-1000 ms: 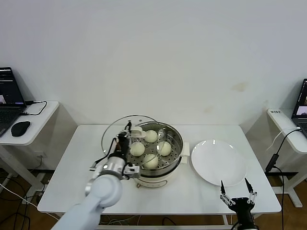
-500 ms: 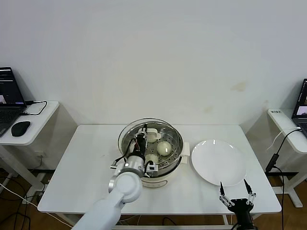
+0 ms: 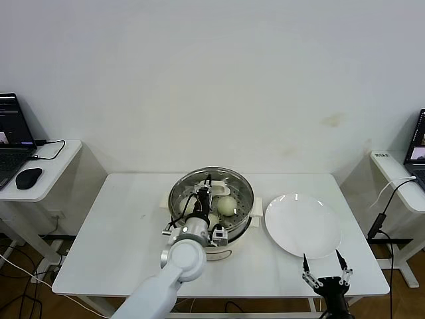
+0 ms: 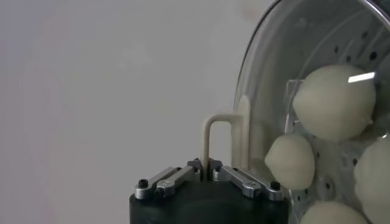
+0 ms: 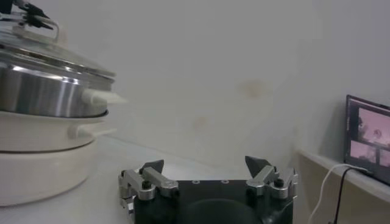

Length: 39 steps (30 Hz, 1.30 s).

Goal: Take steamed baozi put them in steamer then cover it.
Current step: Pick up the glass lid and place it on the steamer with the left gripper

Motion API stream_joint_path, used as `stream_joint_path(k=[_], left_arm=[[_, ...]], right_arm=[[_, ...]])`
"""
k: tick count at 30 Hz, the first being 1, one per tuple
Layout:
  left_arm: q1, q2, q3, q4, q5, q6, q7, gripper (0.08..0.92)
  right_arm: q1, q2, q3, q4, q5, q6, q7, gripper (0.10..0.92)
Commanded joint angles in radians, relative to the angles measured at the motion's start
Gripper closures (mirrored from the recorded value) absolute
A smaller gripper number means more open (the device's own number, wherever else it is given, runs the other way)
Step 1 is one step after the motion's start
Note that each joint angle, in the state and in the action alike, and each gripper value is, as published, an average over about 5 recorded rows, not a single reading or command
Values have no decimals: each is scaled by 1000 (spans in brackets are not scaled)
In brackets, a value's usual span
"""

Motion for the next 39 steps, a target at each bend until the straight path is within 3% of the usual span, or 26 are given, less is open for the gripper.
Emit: stream_joint_path(k=[1, 15, 18, 24, 30, 36, 39], left_arm=[[8, -15, -11, 14, 11, -5, 1, 860], [29, -21, -31, 1, 3, -11, -17, 860], [36, -16, -38, -21, -6, -11, -26, 825], [100, 32, -56, -121, -52, -14, -44, 657], [238, 118, -93, -273, -217, -40, -95, 483], [418, 191, -196, -455, -506, -88, -182, 310], [557, 188, -267, -516, -711, -180, -279, 229]], right_arm=[[1, -1, -1, -4, -1, 2, 0, 203], [2, -3, -7, -9, -3, 5, -3, 203], [2, -3, -9, -10, -4, 5, -3, 203], [2, -4, -12, -13, -6, 6, -4, 203], [0, -12, -12, -22, -4, 10, -4, 203], [-8, -40, -14, -31, 15, 14, -6, 203], [-17, -73, -10, -34, 46, 19, -9, 203]])
